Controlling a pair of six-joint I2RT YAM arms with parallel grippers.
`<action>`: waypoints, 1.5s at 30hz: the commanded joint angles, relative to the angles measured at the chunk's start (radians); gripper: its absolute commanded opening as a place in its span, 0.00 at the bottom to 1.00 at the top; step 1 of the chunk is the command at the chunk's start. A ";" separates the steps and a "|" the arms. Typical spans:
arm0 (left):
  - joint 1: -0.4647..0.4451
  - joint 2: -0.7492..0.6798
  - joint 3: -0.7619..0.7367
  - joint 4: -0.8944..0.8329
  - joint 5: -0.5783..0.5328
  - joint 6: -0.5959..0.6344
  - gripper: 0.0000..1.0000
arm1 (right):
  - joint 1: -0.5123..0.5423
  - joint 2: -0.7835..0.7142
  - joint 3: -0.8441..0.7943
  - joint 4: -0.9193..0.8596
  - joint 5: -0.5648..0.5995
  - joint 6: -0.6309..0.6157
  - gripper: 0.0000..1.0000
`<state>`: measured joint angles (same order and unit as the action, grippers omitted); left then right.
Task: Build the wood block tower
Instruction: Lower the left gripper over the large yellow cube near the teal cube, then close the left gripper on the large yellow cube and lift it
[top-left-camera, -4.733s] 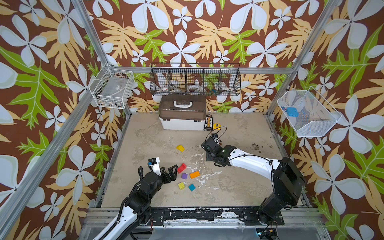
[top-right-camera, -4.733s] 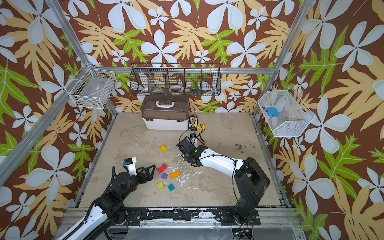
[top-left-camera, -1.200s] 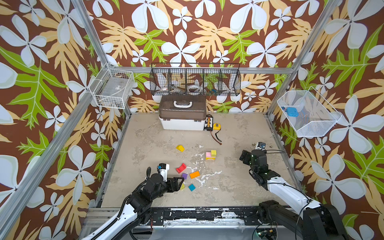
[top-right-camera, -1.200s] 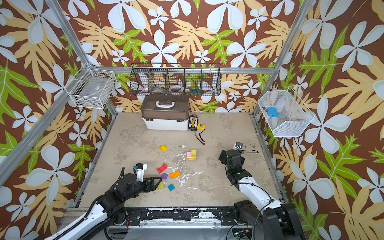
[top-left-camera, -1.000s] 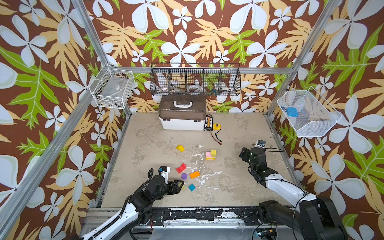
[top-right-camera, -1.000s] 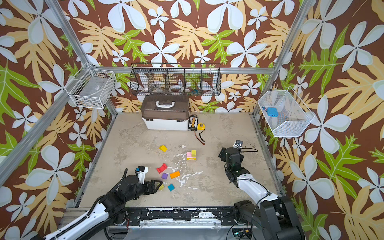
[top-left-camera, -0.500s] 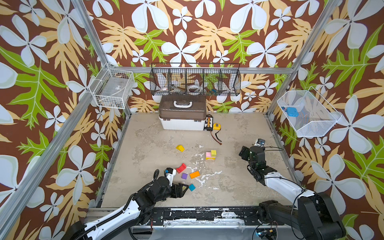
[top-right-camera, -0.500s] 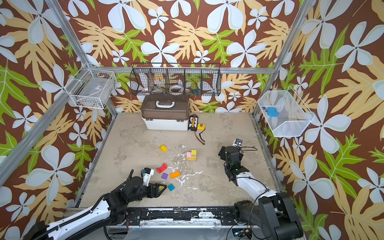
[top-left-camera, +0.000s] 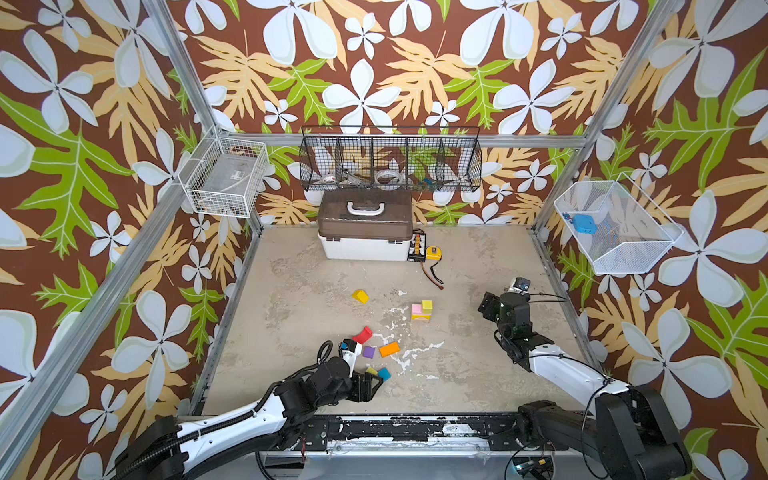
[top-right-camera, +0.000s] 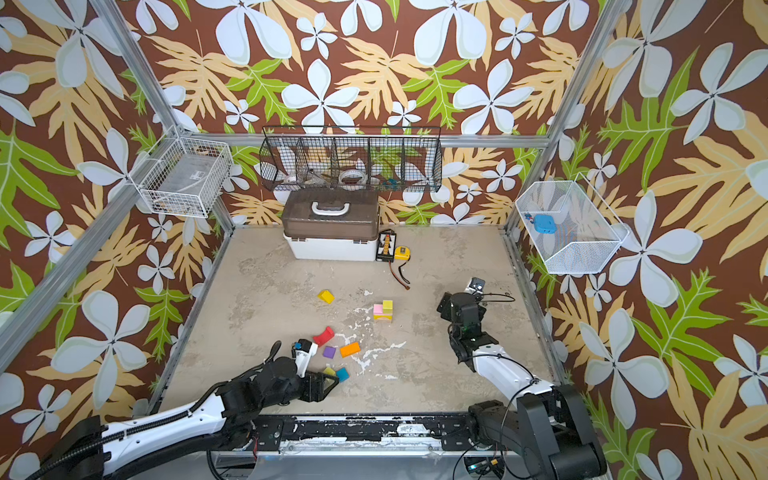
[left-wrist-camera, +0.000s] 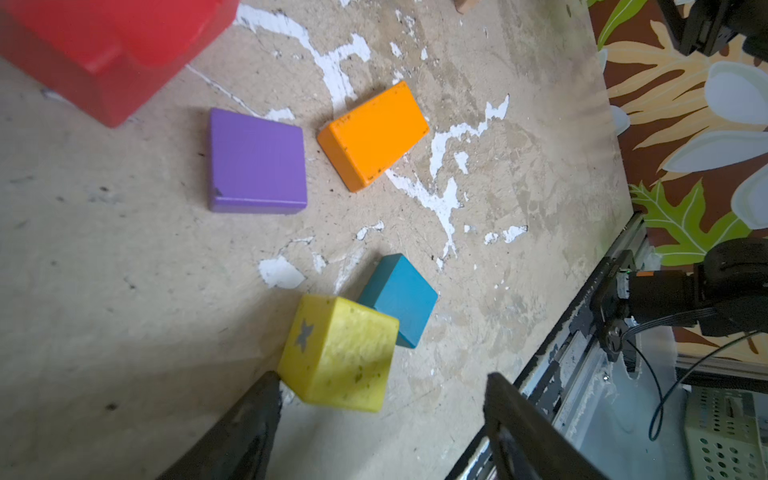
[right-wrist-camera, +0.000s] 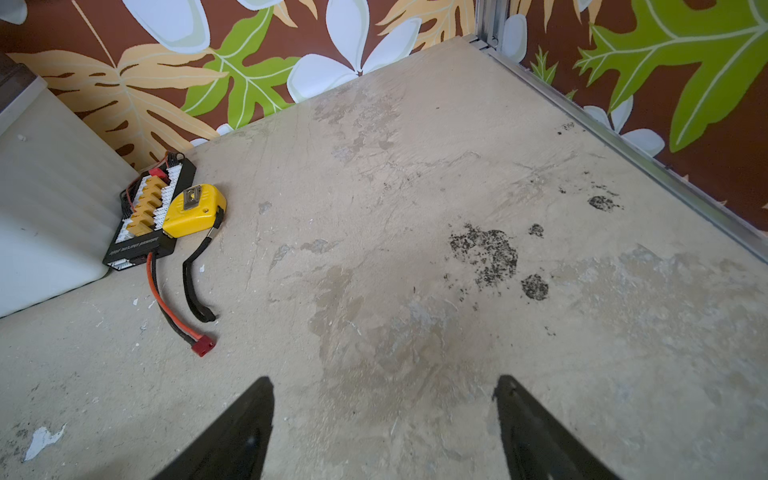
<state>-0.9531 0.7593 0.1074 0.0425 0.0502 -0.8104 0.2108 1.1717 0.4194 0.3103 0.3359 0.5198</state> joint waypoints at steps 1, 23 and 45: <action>-0.005 0.030 0.018 -0.023 -0.082 -0.016 0.76 | 0.002 0.007 0.009 0.012 -0.007 0.002 0.82; -0.131 0.216 0.176 -0.138 -0.291 0.023 0.67 | 0.002 0.015 0.013 0.013 -0.017 -0.003 0.80; -0.186 0.354 0.238 -0.163 -0.320 0.045 0.45 | 0.003 0.019 0.015 0.012 -0.020 -0.003 0.80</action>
<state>-1.1362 1.1091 0.3405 -0.1085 -0.2478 -0.7612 0.2115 1.1931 0.4332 0.3096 0.3138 0.5186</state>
